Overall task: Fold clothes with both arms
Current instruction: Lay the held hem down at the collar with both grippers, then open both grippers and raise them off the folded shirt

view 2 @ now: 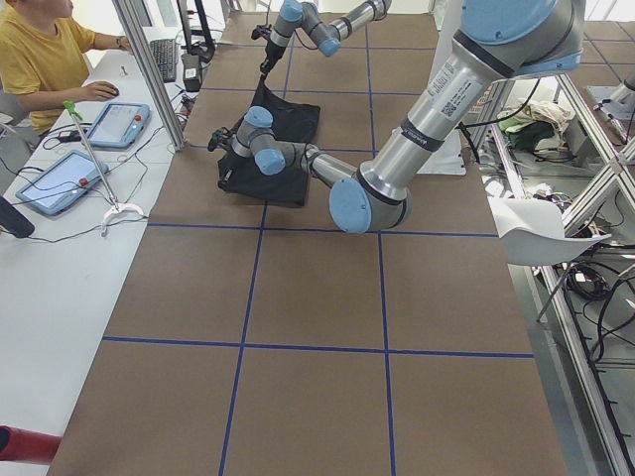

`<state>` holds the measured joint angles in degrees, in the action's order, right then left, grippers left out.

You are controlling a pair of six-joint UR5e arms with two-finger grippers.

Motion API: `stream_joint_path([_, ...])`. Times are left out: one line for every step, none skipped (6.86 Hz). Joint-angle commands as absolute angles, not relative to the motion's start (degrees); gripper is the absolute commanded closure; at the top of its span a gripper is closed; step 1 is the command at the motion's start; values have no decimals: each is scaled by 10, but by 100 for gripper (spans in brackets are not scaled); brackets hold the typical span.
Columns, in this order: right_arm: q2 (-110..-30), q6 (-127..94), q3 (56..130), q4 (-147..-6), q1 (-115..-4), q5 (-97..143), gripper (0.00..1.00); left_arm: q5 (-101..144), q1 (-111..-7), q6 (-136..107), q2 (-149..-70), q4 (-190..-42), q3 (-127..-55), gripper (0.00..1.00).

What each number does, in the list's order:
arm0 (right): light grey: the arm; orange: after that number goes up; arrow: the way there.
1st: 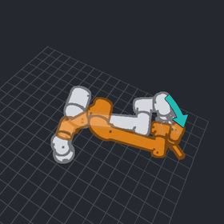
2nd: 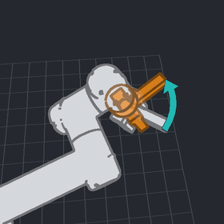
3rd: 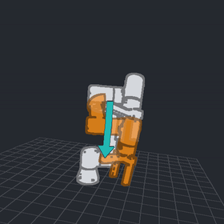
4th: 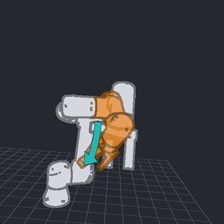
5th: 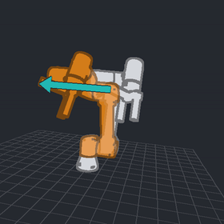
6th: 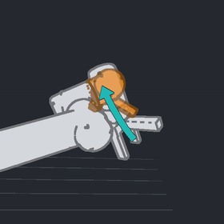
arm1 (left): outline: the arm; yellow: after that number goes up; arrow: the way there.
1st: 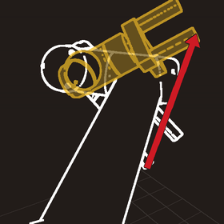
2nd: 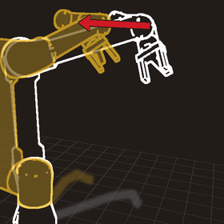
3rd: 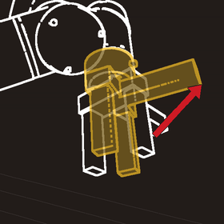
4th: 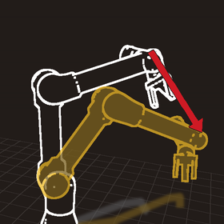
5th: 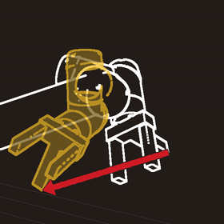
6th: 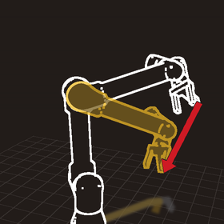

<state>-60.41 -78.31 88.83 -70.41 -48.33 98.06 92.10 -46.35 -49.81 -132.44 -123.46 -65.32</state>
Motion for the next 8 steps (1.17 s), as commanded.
stream_joint_path([-572,-780,844,-703,-478,980,100,922,-460,-493,-1327,-1244,-641,100])
stream_joint_path([-565,-780,836,-703,-477,980,100,922,-459,-493,-1328,-1244,-642,100])
stream_joint_path([-563,-778,834,-703,-476,980,100,924,-460,-493,-1327,-1245,-646,88])
stream_joint_path([-554,-777,823,-702,-476,981,100,925,-461,-492,-1326,-1248,-650,74])
stream_joint_path([-550,-769,822,-703,-477,983,16,928,-464,-487,-1325,-1258,-656,32])
stream_joint_path([-545,-706,829,-703,-489,991,0,944,-477,-457,-1306,-1269,-689,0])
stream_joint_path([-549,-674,836,-706,-523,1072,0,987,-488,-433,-1260,-1264,-757,0])
stream_joint_path([-561,-639,860,-707,-543,1122,0,1006,-493,-427,-1211,-1263,-831,0])
